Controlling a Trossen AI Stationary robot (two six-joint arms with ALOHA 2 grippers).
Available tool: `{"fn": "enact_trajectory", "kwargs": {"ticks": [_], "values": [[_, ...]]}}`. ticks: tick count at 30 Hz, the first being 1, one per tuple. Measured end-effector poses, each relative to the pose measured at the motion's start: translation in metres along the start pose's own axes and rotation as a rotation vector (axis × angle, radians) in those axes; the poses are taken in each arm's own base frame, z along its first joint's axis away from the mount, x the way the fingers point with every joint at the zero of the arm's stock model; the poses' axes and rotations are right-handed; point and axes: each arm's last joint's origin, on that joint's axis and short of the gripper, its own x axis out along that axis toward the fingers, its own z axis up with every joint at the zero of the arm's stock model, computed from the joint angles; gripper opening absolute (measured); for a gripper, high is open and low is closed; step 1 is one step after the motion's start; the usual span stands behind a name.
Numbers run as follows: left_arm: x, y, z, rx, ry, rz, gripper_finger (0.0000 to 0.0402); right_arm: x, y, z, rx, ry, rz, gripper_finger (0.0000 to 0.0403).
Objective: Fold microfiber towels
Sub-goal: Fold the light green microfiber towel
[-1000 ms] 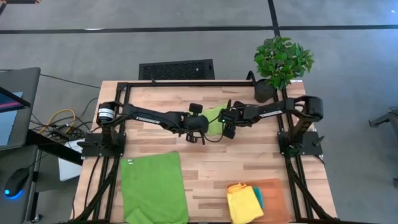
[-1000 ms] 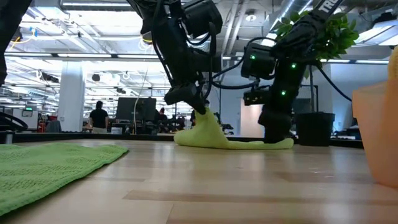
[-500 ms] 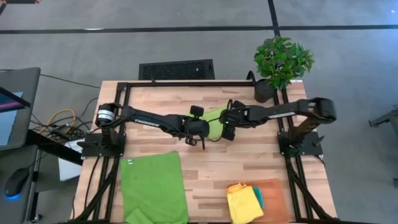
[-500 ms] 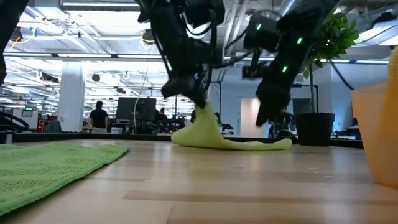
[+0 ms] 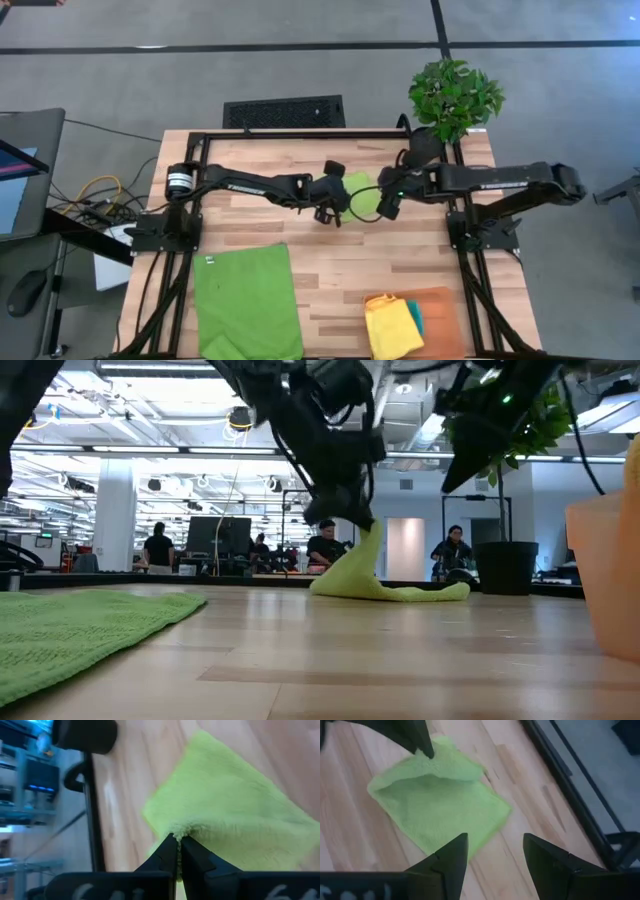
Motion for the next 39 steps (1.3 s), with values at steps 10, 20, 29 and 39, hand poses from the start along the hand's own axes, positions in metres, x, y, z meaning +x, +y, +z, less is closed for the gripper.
{"fn": "enact_trajectory", "kwargs": {"ticks": [10, 20, 29, 39], "values": [[0.036, 0.006, 0.009, -0.029, -0.052, 0.068, 0.0000, -0.018, -0.003, -0.002, 0.009, -0.063, 0.010, 0.0216], [0.075, 0.000, 0.023, 0.006, -0.025, 0.060, 0.0002, -0.014, 0.000, -0.003, -0.003, -0.033, 0.009, 0.0216], [0.075, 0.008, 0.035, -0.070, -0.053, 0.087, 0.0011, -0.014, 0.000, -0.004, -0.006, -0.028, 0.007, 0.0216], [0.075, 0.008, 0.035, -0.098, -0.058, 0.080, 0.0100, -0.014, -0.001, -0.004, -0.005, -0.029, 0.007, 0.0216]]}}
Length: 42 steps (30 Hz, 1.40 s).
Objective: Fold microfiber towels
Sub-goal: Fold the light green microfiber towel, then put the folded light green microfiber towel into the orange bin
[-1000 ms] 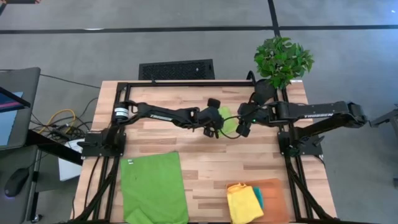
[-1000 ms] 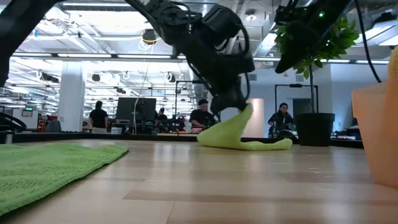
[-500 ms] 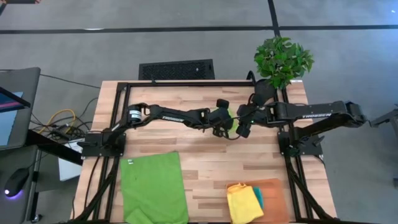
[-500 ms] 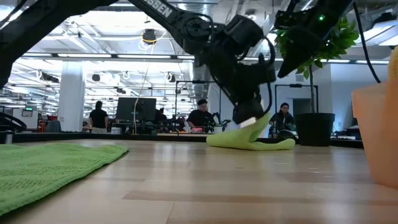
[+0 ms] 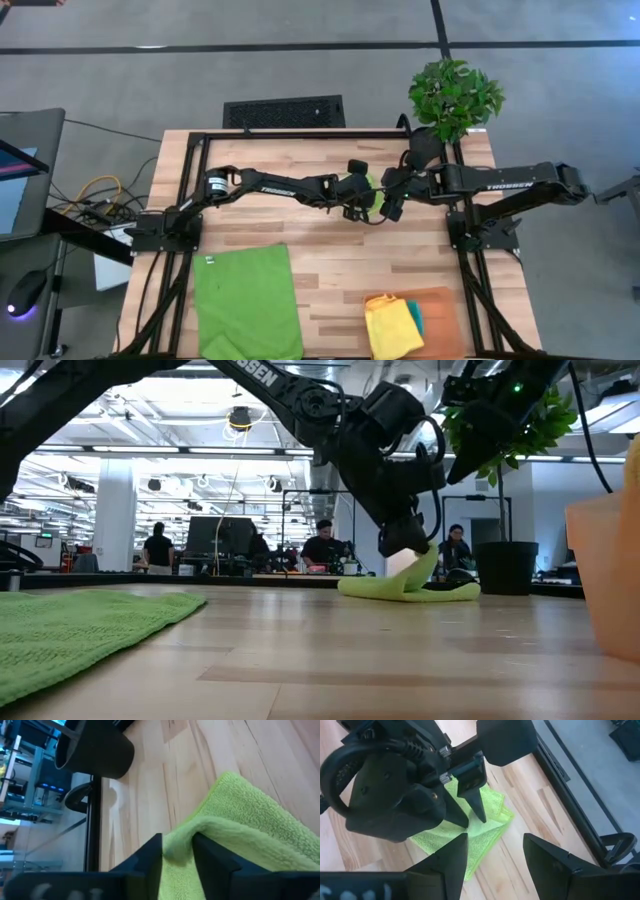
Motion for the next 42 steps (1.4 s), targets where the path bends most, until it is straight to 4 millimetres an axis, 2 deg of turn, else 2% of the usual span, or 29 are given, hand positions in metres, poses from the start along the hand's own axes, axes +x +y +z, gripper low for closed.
{"fn": "enact_trajectory", "kwargs": {"ticks": [6, 9, 12, 15, 18, 22, 26, 34, 39, 42], "values": [[-0.004, -0.007, 0.006, 0.003, 0.025, 0.045, 0.0147, 0.000, 0.000, 0.000, 0.000, 0.000, 0.000, 0.0216], [-0.018, -0.012, 0.013, 0.017, 0.070, 0.063, 0.0156, 0.000, 0.000, 0.000, 0.000, 0.002, 0.000, 0.0216], [-0.040, -0.010, 0.013, -0.007, 0.115, -0.056, 0.0157, 0.000, 0.000, -0.001, -0.005, 0.012, -0.002, 0.0216], [-0.056, -0.006, 0.007, -0.107, 0.144, -0.262, 0.0157, 0.000, 0.000, -0.002, -0.010, 0.022, -0.003, 0.0216], [-0.062, -0.003, 0.000, -0.154, 0.158, -0.422, 0.0158, 0.000, 0.000, -0.002, -0.011, 0.022, -0.003, 0.0216], [-0.059, -0.017, -0.010, -0.091, 0.167, -0.472, 0.0158, 0.000, 0.000, -0.002, -0.017, 0.023, -0.003, 0.0216], [-0.055, -0.033, -0.015, -0.035, 0.132, -0.440, 0.0158, 0.000, -0.001, -0.003, -0.021, 0.026, -0.004, 0.0216], [-0.045, -0.045, -0.024, -0.042, 0.051, -0.381, 0.0158, 0.000, -0.001, -0.003, -0.022, 0.026, -0.004, 0.0216], [-0.032, -0.057, -0.036, 0.016, 0.077, -0.349, 0.0158, 0.000, -0.001, -0.003, -0.021, 0.026, -0.004, 0.0216], [-0.025, -0.059, -0.035, 0.043, 0.075, -0.277, 0.0158, 0.000, -0.001, -0.003, -0.021, 0.025, -0.004, 0.0216]]}}
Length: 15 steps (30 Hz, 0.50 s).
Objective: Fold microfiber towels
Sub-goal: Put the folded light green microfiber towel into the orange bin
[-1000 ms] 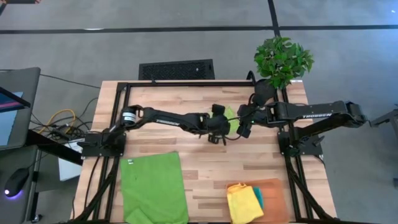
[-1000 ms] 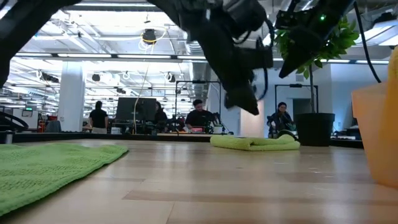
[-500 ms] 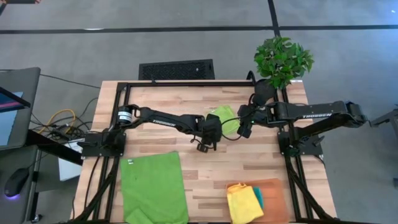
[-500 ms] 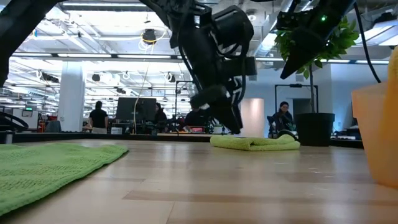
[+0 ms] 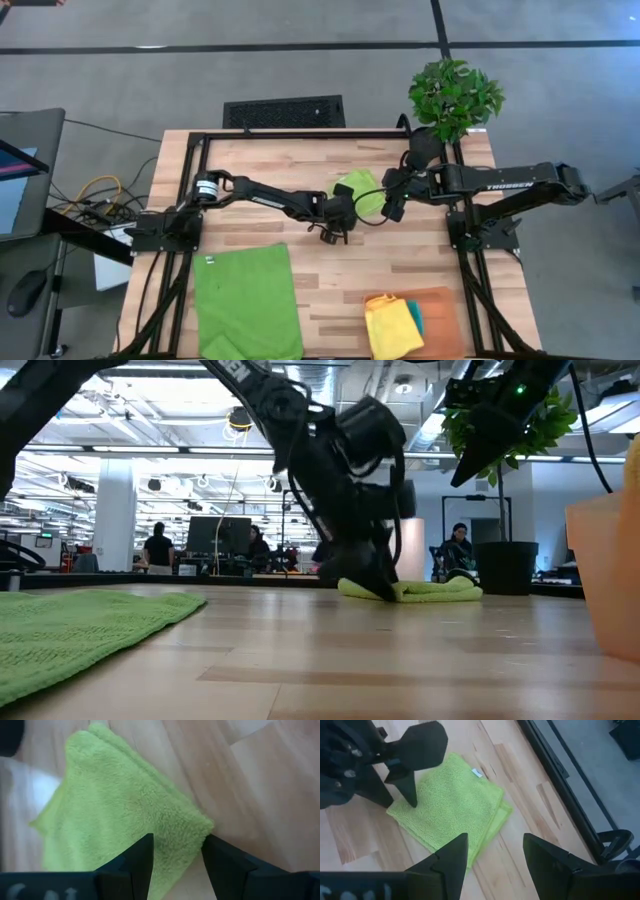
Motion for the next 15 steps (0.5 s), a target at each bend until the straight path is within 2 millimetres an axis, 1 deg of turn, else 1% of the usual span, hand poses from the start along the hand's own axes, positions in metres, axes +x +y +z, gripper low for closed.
{"fn": "enact_trajectory", "kwargs": {"ticks": [6, 9, 15], "values": [[0.0015, 0.0035, -0.0001, 0.007, -0.010, 0.031, 0.0158, -0.0002, 0.0000, 0.0004, 0.002, -0.004, 0.001, 0.0216], [0.0027, 0.0059, -0.0026, -0.029, -0.009, 0.026, 0.0158, -0.0002, 0.0000, 0.0005, 0.002, -0.004, 0.001, 0.0216], [0.0035, 0.0043, -0.0053, -0.098, -0.011, 0.006, 0.0158, -0.0001, -0.0001, 0.0005, 0.003, -0.004, 0.000, 0.0216]]}}
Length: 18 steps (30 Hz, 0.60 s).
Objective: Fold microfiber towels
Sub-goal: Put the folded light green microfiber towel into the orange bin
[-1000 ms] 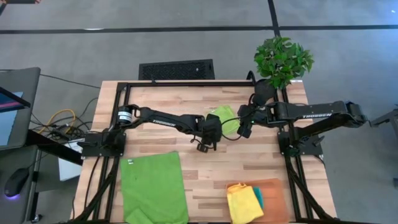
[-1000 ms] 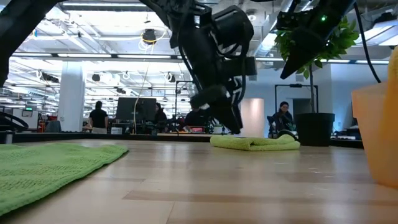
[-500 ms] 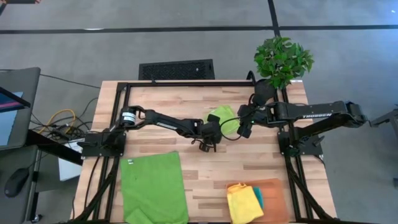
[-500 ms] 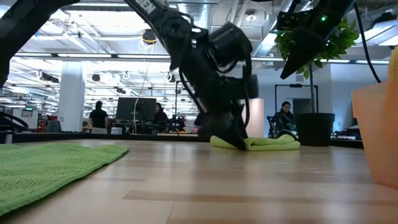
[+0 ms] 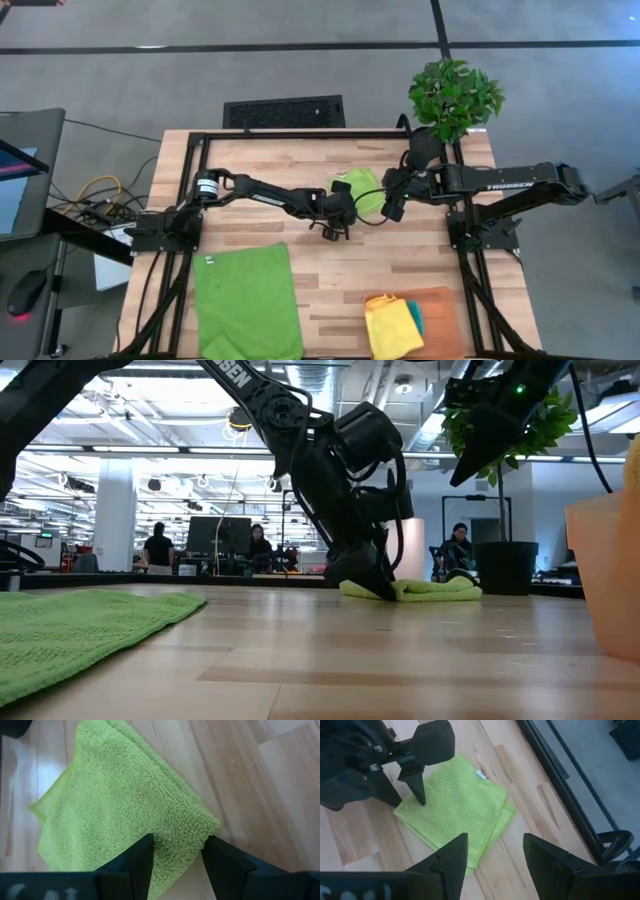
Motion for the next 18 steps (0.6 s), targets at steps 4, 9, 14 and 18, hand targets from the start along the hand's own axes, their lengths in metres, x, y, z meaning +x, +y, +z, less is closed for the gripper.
{"fn": "enact_trajectory", "kwargs": {"ticks": [4, 9, 14, 18], "values": [[0.000, 0.001, -0.001, 0.034, 0.004, -0.002, 0.0156, 0.000, 0.000, -0.001, -0.003, 0.006, 0.000, 0.0216], [0.000, 0.000, -0.001, 0.021, 0.012, 0.002, 0.0099, -0.001, -0.001, -0.003, -0.015, 0.026, -0.003, 0.0216], [-0.001, -0.004, 0.000, -0.040, 0.020, 0.005, 0.0011, -0.011, -0.003, -0.009, -0.033, 0.030, 0.009, 0.0216], [-0.008, -0.009, 0.015, -0.094, 0.011, -0.002, 0.0004, -0.028, -0.002, -0.015, -0.059, -0.011, 0.042, 0.0216]]}}
